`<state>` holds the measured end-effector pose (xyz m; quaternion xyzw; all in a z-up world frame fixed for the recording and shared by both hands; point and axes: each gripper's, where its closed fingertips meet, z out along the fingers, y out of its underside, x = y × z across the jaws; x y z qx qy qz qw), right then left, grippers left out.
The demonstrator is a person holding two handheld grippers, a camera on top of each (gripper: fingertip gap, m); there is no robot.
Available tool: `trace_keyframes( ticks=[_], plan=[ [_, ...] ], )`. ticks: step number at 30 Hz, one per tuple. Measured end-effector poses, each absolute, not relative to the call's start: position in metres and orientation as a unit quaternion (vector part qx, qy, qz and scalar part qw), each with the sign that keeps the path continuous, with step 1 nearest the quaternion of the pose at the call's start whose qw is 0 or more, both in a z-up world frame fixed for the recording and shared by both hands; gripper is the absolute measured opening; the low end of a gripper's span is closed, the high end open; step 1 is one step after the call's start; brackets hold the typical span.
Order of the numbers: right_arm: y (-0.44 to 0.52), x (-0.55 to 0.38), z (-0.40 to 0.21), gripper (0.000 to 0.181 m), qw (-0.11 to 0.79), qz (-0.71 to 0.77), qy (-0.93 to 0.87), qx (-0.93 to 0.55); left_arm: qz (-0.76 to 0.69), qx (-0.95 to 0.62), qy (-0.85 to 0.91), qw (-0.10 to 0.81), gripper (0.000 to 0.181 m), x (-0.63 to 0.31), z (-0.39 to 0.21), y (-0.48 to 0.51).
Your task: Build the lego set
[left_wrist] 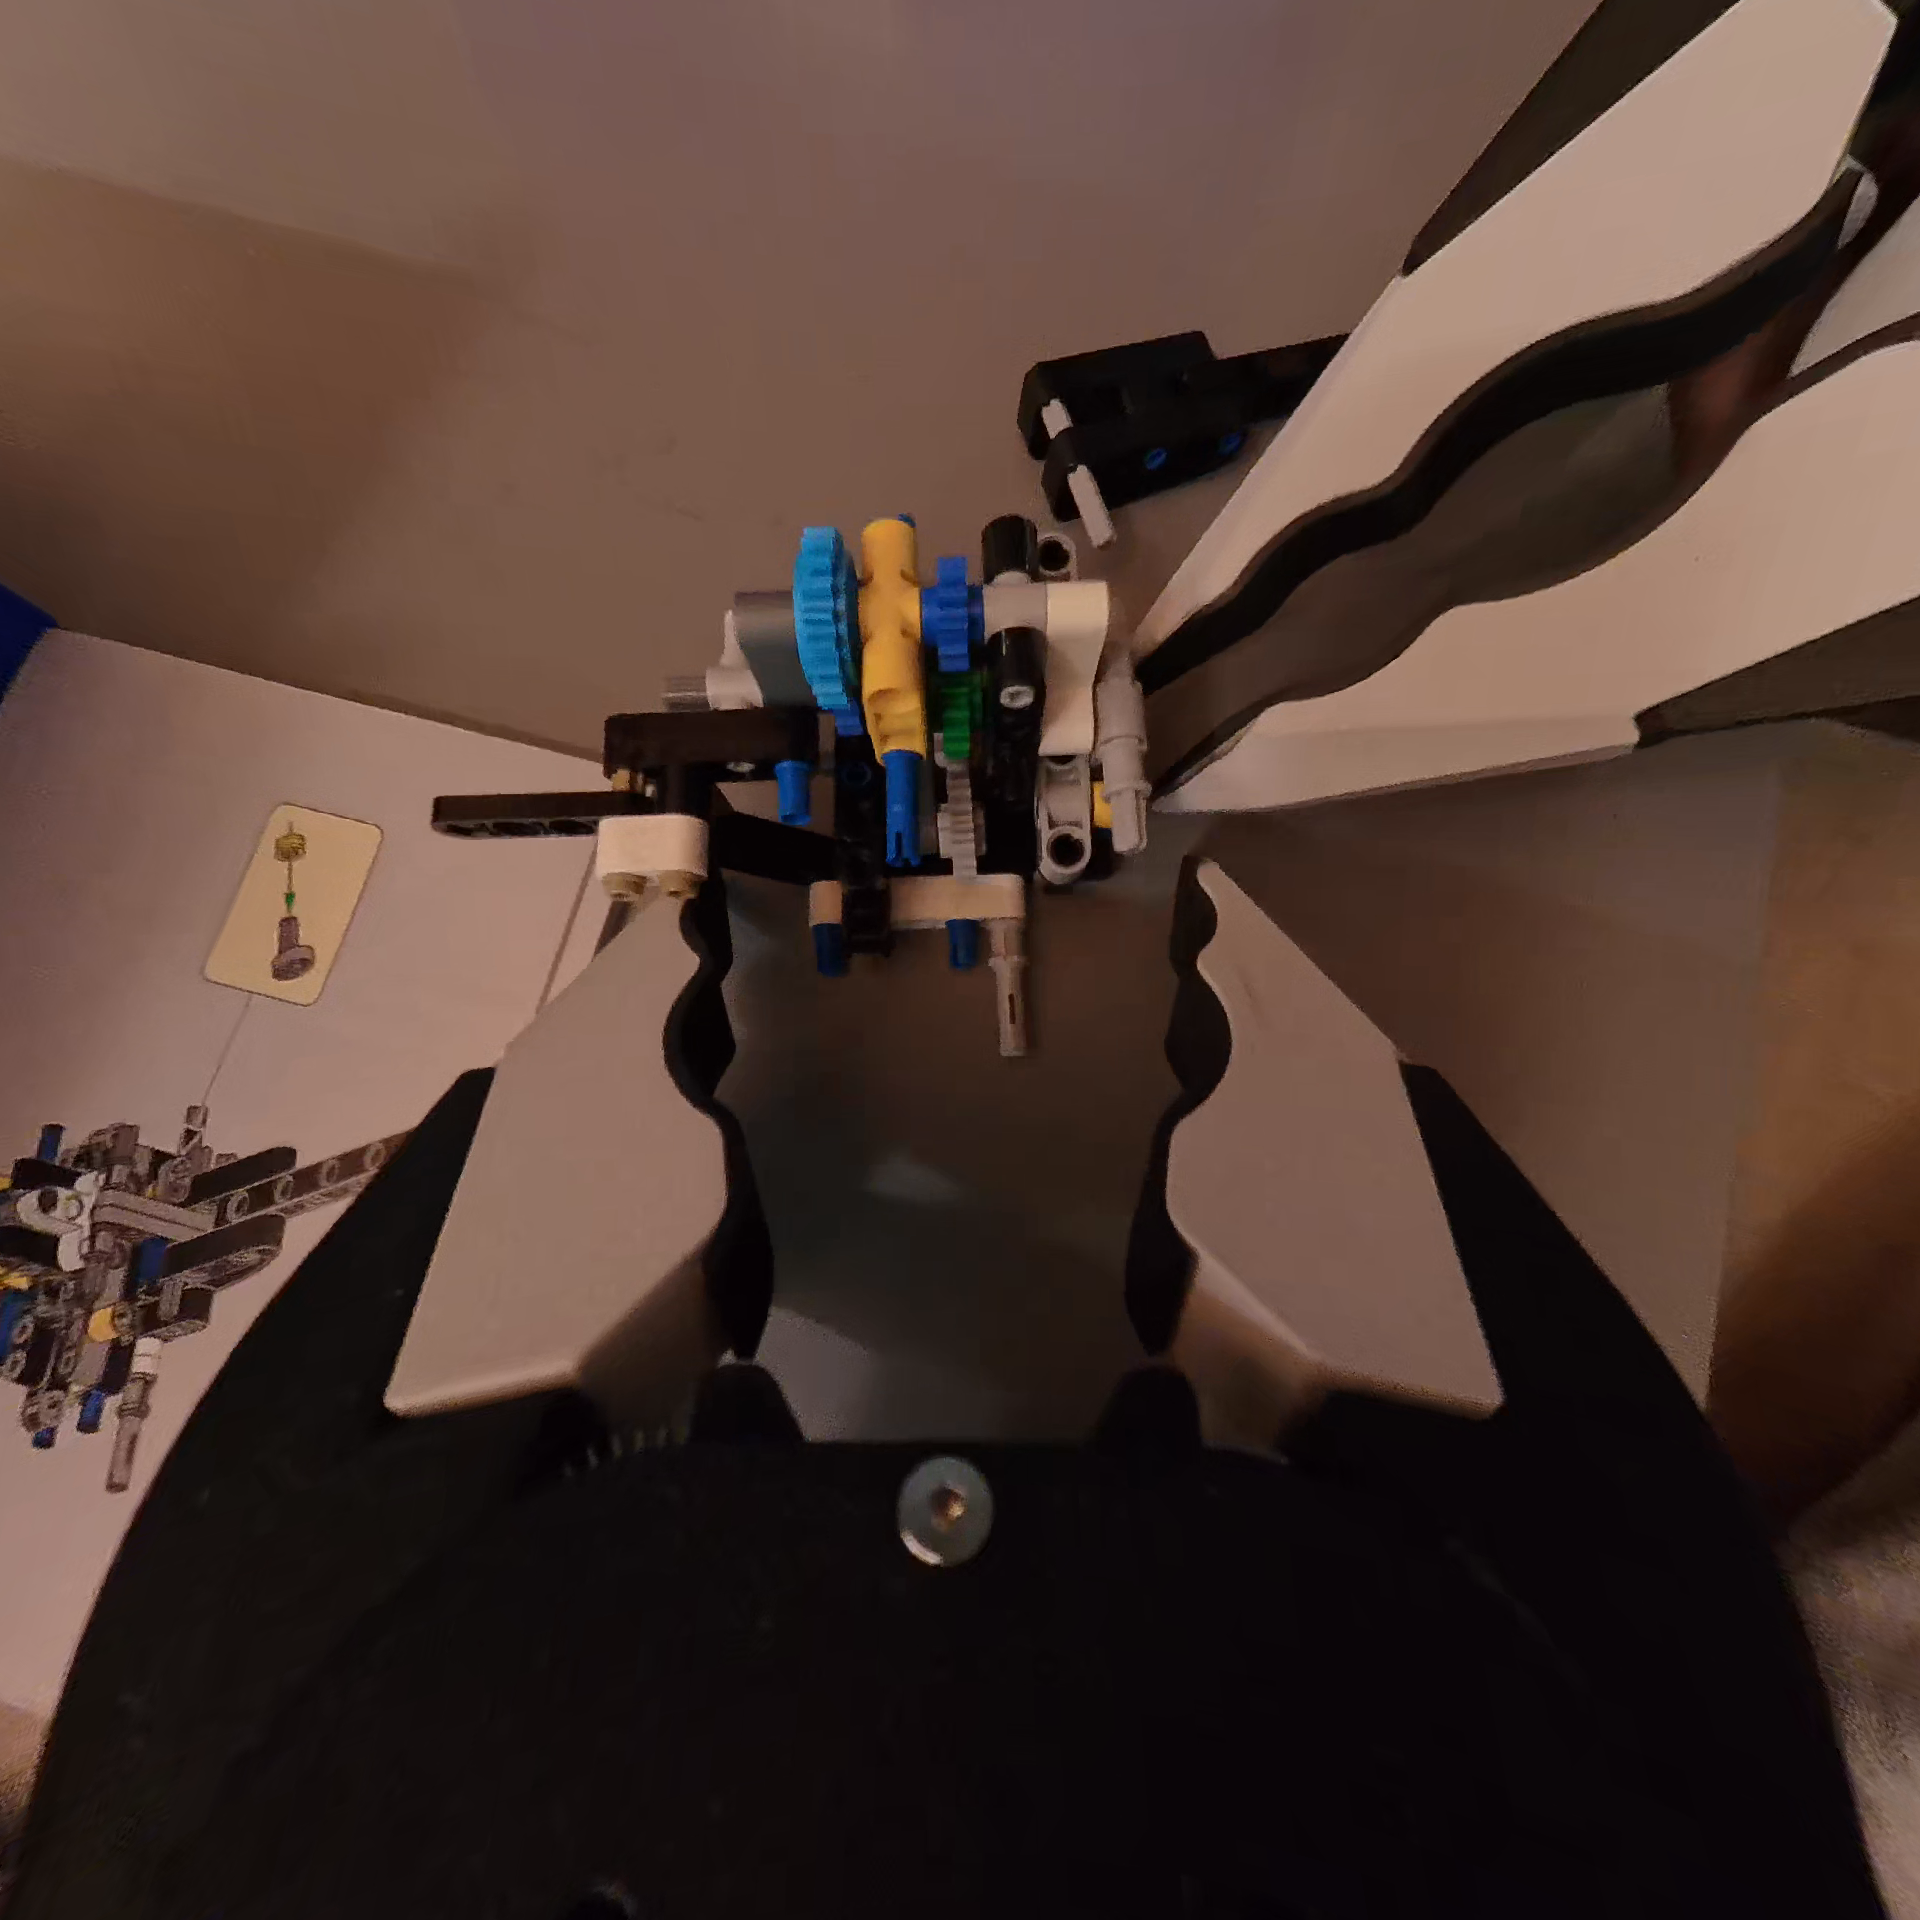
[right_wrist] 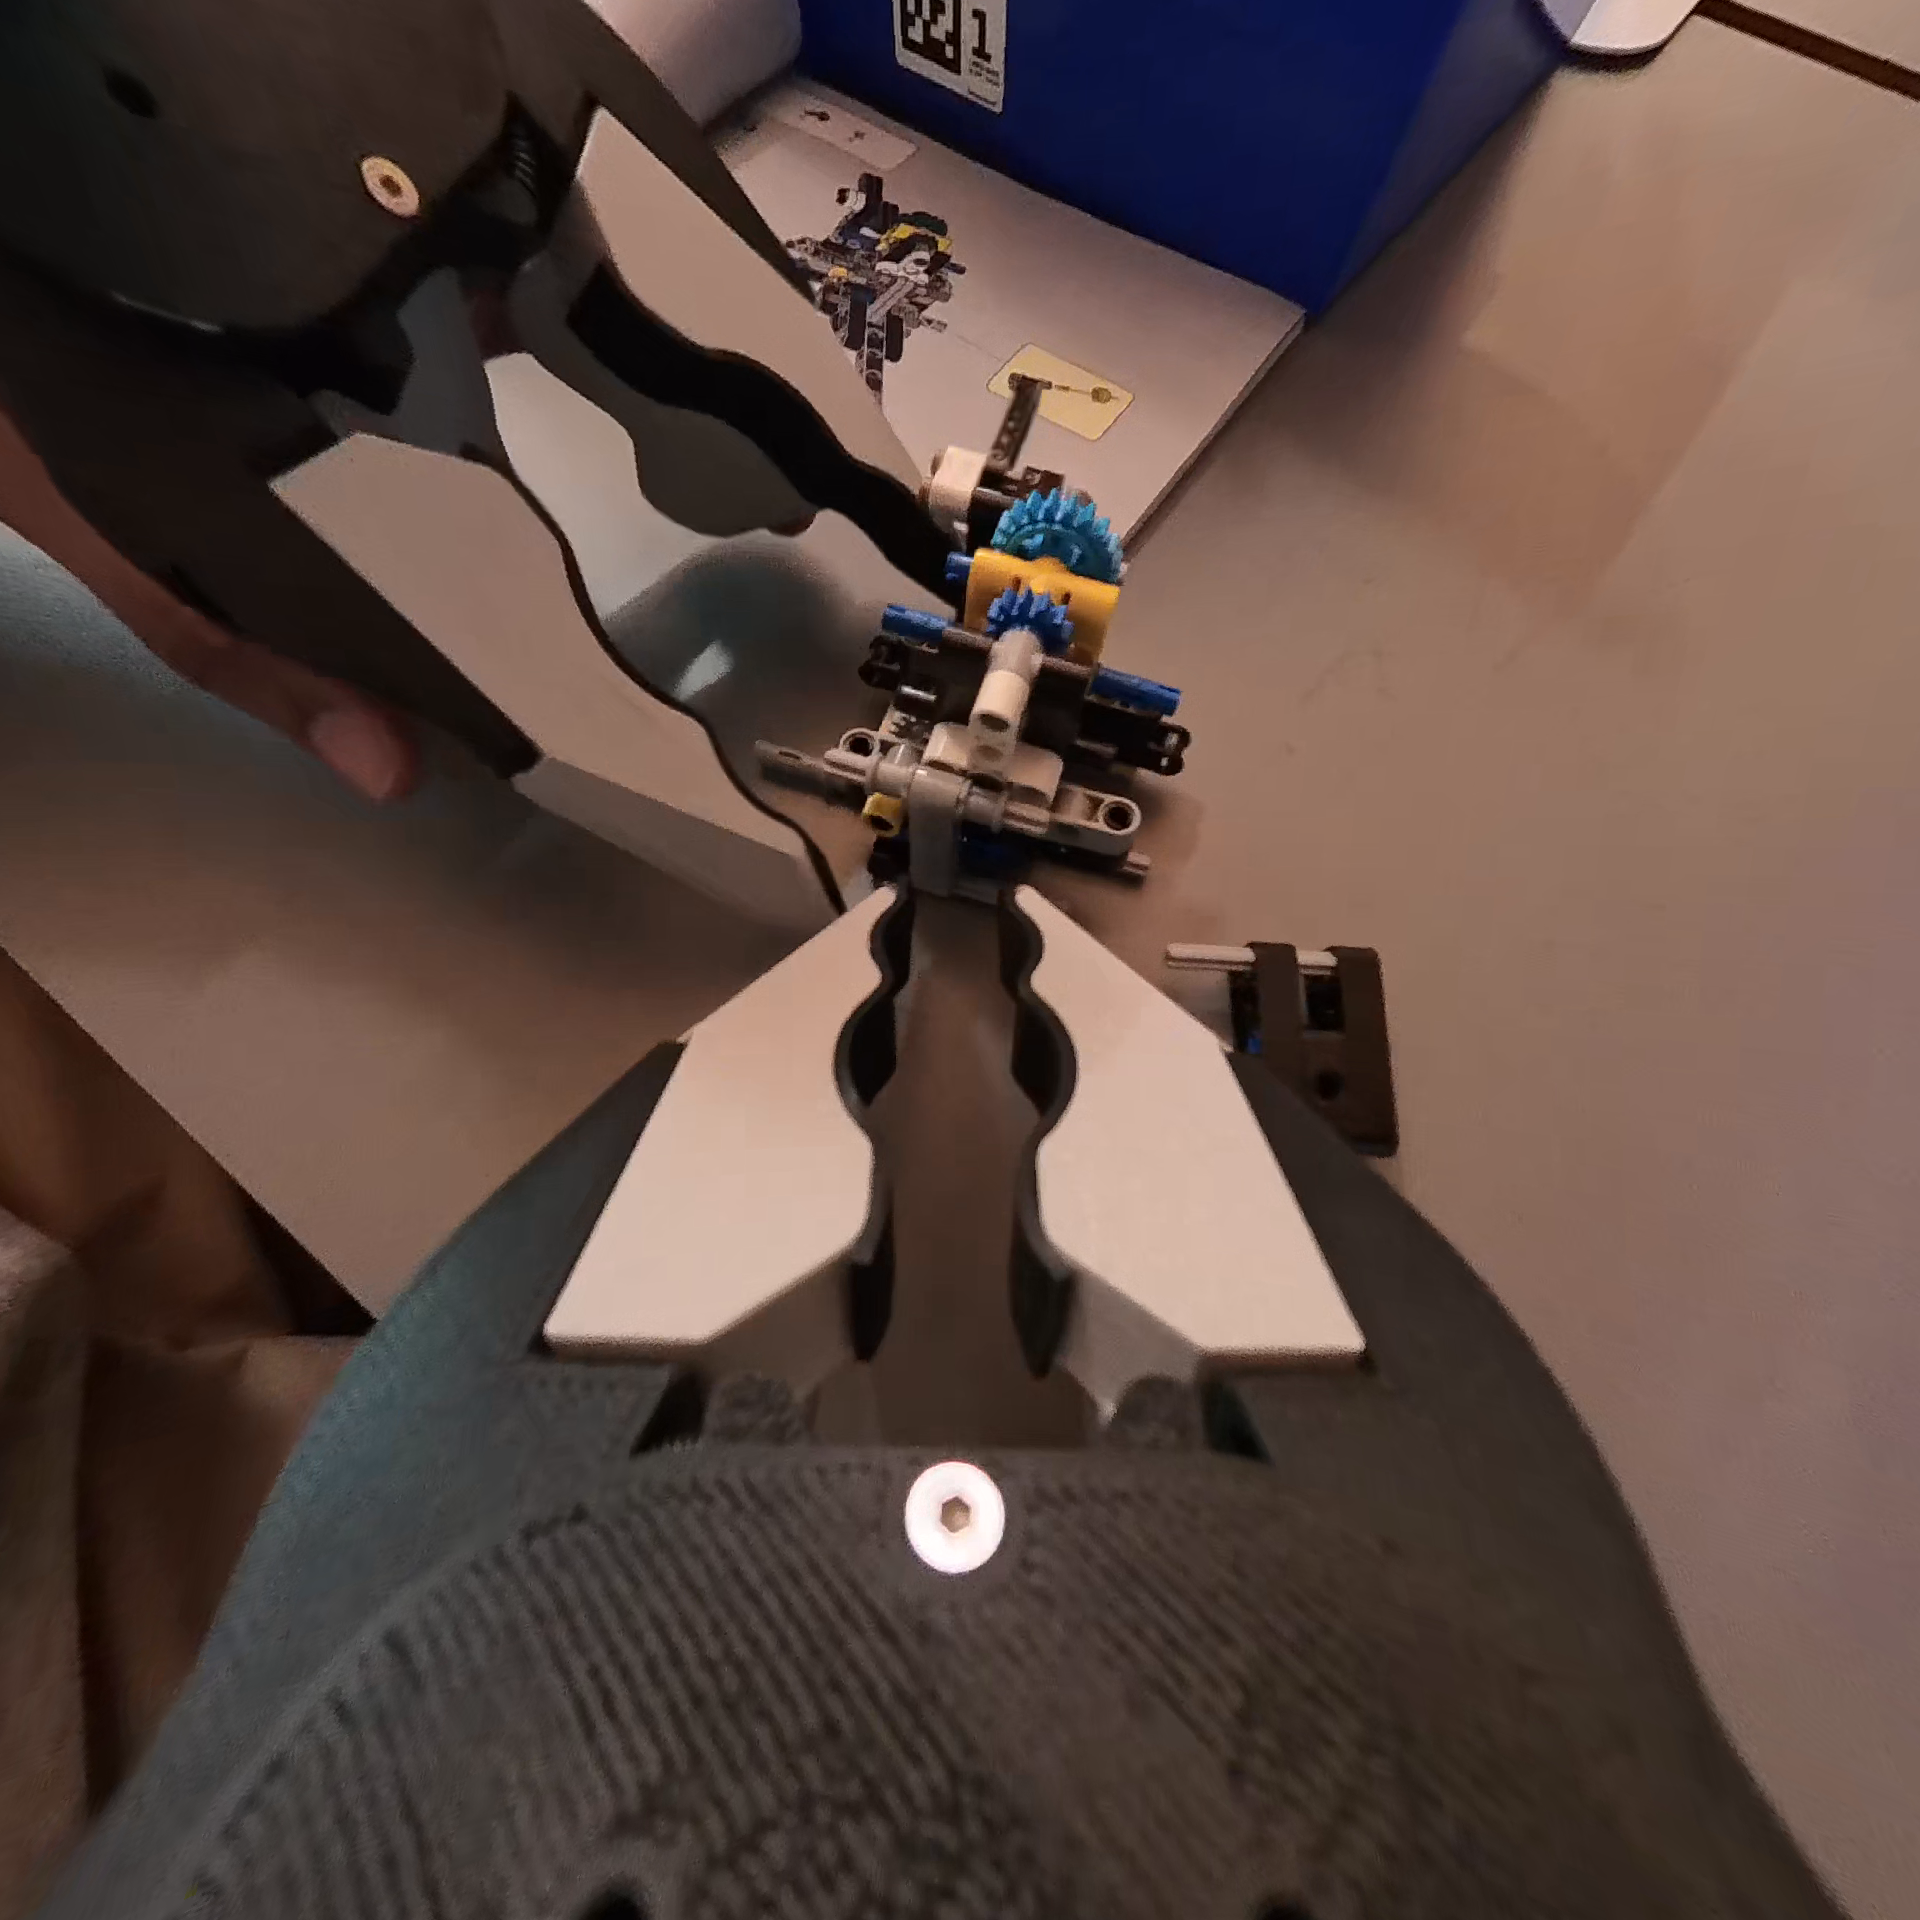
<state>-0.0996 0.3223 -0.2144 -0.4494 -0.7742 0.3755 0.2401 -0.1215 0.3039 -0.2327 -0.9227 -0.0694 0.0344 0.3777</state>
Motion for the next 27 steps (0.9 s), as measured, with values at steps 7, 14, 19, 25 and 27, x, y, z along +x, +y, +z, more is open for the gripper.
trace_keyframes(
  ticks=[7,14,19,25,27],
  plan=[
    [0.3178,-0.1021,-0.2165,0.015,0.234,0.371,-0.780,-0.446,0.047,-0.922,-0.070,0.378,0.087,-0.1242,-0.2326,0.3057],
    [0.3147,-0.1050,-0.2158,0.010,0.242,0.368,-0.779,-0.446,0.025,-0.921,-0.082,0.379,0.082,-0.1246,-0.2328,0.3059],
    [0.3138,-0.1066,-0.2159,0.009,0.239,0.369,-0.778,-0.449,0.021,-0.921,-0.078,0.382,0.070,-0.1232,-0.2319,0.3063],
    [0.3142,-0.1068,-0.2163,0.008,0.235,0.371,-0.777,-0.452,0.014,-0.918,-0.083,0.387,0.059,-0.1237,-0.2307,0.3063],
    [0.3142,-0.1068,-0.2163,0.008,0.234,0.371,-0.777,-0.452,0.016,-0.919,-0.082,0.386,0.059,-0.1236,-0.2308,0.3063]
  ],
)
